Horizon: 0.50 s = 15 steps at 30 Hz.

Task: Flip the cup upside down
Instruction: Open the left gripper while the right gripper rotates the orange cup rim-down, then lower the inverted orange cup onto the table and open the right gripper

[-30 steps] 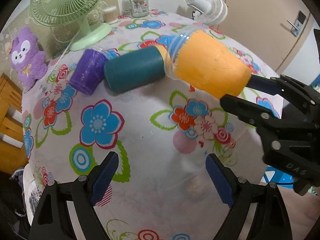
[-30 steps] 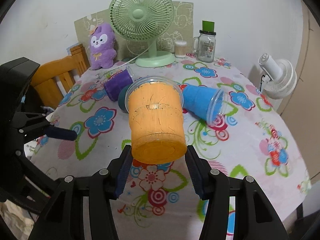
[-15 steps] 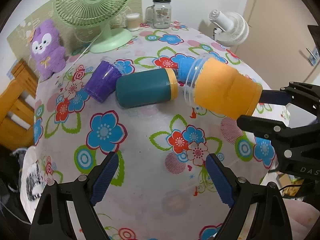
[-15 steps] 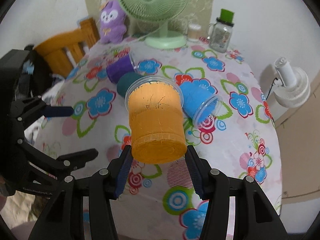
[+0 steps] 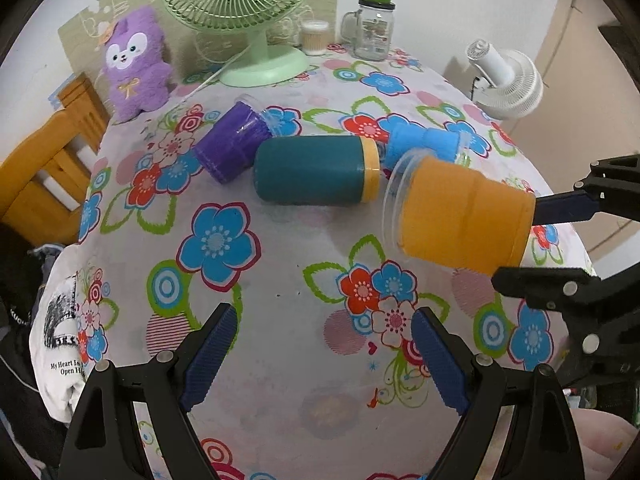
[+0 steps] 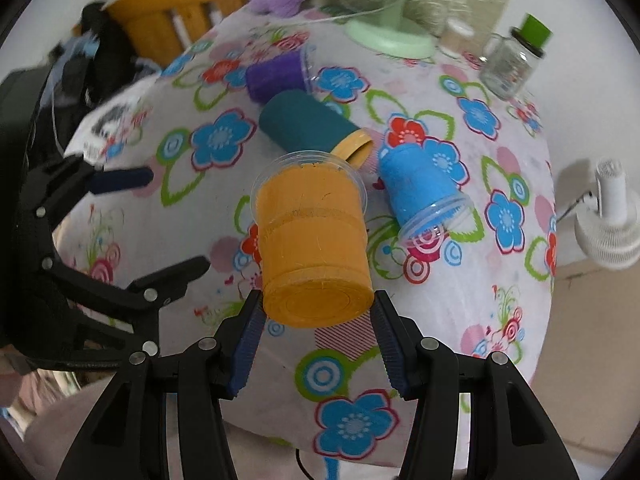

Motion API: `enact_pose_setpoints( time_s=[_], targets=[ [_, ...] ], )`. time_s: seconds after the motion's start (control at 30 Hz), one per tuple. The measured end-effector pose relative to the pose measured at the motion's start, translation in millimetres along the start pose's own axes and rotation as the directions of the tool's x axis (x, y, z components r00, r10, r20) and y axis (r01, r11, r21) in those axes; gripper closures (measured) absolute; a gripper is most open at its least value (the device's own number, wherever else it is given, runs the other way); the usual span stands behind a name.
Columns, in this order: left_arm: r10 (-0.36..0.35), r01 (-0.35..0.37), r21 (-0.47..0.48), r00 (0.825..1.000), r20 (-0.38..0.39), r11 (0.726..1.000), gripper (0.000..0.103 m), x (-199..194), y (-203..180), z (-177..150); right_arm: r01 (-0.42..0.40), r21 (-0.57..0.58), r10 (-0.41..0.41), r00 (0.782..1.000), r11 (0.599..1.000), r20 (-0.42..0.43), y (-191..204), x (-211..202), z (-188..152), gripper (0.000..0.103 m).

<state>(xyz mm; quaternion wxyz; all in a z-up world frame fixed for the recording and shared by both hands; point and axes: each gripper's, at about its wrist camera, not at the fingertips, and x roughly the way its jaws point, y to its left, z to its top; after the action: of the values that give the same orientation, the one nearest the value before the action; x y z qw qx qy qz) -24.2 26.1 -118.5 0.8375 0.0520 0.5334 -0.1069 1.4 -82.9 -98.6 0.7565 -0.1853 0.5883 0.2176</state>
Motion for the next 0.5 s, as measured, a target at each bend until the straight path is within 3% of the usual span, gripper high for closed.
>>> enact_pose_setpoints(
  time_s=[0.17,0.5],
  targets=[
    [0.018,-0.018,-0.010,1.000,-0.010,1.000,0.013,3,-5,-5,0.004,-0.057,-0.008,0.997,0.998,-0.077,-1,7,3,0.046],
    [-0.015,0.014,-0.087,1.000,-0.021,0.996,0.013,13,-2,-3,-0.003,-0.179,-0.033,0.979,0.984,-0.200,2,17,6,0.046]
  ],
)
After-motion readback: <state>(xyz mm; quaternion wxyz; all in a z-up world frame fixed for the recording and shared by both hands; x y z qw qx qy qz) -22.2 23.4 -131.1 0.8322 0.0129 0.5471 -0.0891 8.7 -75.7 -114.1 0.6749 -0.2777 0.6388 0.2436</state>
